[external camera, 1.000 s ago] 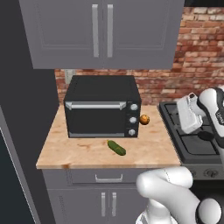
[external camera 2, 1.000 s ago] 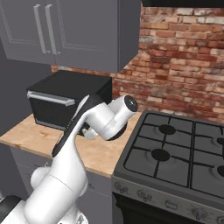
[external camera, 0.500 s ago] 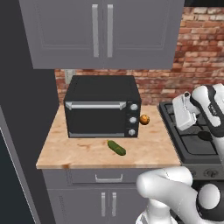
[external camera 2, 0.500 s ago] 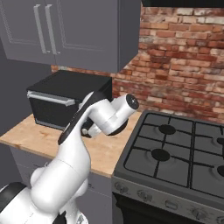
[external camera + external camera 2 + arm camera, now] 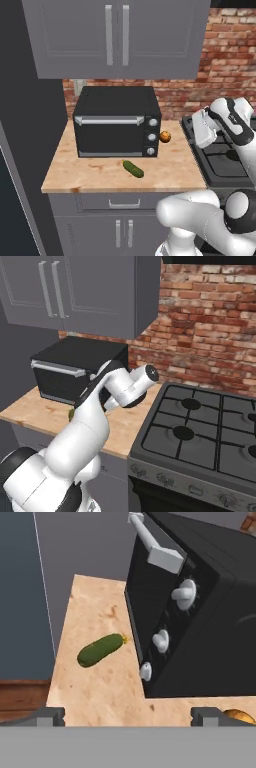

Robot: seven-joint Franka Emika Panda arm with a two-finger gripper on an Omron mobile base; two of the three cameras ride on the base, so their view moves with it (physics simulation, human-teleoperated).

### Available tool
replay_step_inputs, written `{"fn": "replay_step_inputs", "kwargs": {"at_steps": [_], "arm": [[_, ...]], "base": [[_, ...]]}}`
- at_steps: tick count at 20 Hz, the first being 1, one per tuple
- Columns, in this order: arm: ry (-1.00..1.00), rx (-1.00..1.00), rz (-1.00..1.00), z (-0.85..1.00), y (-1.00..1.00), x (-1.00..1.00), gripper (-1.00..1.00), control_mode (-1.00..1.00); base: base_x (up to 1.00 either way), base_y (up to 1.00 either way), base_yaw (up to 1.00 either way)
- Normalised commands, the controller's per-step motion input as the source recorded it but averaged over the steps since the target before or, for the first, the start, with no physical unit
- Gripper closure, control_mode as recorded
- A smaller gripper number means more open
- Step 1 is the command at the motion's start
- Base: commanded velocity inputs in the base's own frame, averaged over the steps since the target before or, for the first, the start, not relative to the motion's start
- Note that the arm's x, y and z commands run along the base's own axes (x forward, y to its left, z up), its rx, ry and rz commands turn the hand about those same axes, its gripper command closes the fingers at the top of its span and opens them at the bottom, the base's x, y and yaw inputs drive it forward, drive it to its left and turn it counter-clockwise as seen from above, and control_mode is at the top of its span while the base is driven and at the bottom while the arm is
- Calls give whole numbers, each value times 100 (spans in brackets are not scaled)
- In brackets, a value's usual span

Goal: Place the beer on the top shelf of the fridge to keep it out of children's reach, and place the cucumber and orange on lower shelves for easy access.

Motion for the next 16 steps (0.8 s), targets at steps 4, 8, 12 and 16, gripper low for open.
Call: {"fn": "replay_step_inputs", "kwargs": {"at_steps": [4,8,12,16], "arm": [[0,0,0,-28,0,33,-100,-100],[0,0,0,-26,0,34,-100,-100],[0,0,0,-24,0,35,-100,-100],[0,0,1,-20,-5,37,-100,-100]], "base": [[0,0,0],[0,0,0],[0,0,0],[0,0,0]]}}
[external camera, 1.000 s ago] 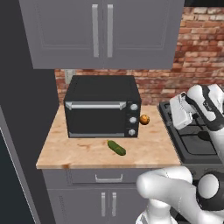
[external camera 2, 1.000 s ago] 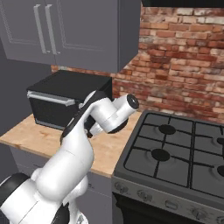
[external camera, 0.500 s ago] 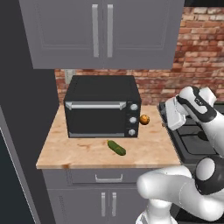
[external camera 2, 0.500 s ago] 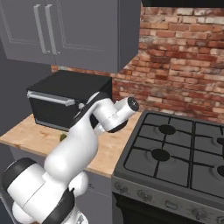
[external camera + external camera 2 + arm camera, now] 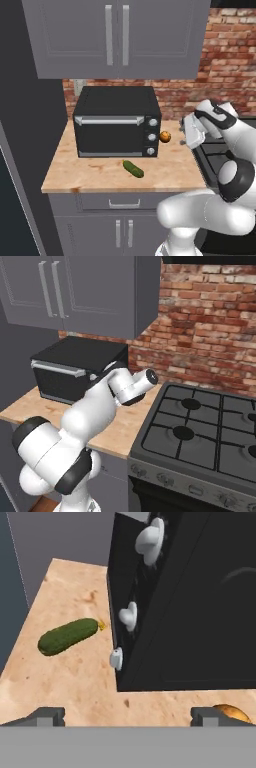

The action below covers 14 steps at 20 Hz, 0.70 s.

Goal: Place the beer on the top shelf of the fridge to keep it out of children's reach, and place the cucumber and orange on lower shelves for easy access.

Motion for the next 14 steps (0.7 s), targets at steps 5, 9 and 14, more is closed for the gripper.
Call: {"fn": "replay_step_inputs", "kwargs": {"at_steps": [5,9,14], "arm": [[0,0,2,-20,-14,34,-100,-100],[0,0,3,-20,-16,33,-100,-100],[0,0,3,-20,-5,30,-100,-100]], "base": [[0,0,0],[0,0,0],[0,0,0]]}}
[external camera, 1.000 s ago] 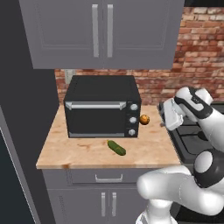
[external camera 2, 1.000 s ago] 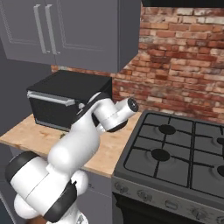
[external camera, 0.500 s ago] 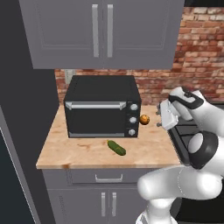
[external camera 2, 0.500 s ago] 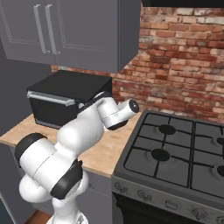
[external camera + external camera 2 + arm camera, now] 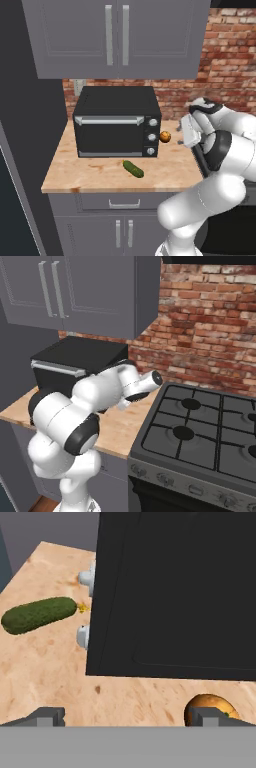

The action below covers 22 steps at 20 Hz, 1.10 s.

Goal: Place the beer on the top shelf of the fridge to keep it out of children's reach, and place the cucumber and orange on lower shelves for easy access.

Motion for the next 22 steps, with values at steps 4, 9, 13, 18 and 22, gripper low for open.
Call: {"fn": "replay_step_inputs", "kwargs": {"at_steps": [4,9,13,18,22], "arm": [[0,0,2,-19,0,28,-100,-100],[0,0,2,-18,0,27,-100,-100],[0,0,1,-16,0,29,-100,-100],[0,0,0,-13,0,30,-100,-100],[0,0,0,-11,0,30,-100,-100]], "base": [[0,0,0],[0,0,0],[0,0,0],[0,0,0],[0,0,0]]}}
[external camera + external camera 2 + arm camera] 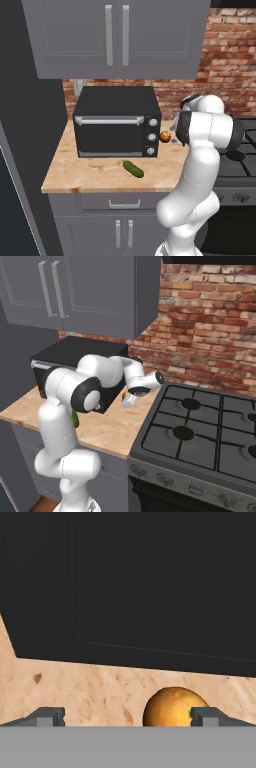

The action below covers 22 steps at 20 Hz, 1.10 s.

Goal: Place the beer on the top shelf of the fridge to keep it out of children's reach, and place the cucumber and orange on lower shelves for easy access.

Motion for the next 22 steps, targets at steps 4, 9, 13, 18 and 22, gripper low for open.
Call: {"fn": "replay_step_inputs", "kwargs": {"at_steps": [4,9,13,18,22], "arm": [[0,0,1,-13,0,23,-100,-100],[0,0,0,-17,0,18,-100,-100],[0,0,0,-21,0,16,-100,-100],[0,0,0,-20,0,17,-100,-100],[0,0,0,-17,0,17,-100,-100]], "base": [[0,0,0],[0,0,0],[0,0,0],[0,0,0],[0,0,0]]}}
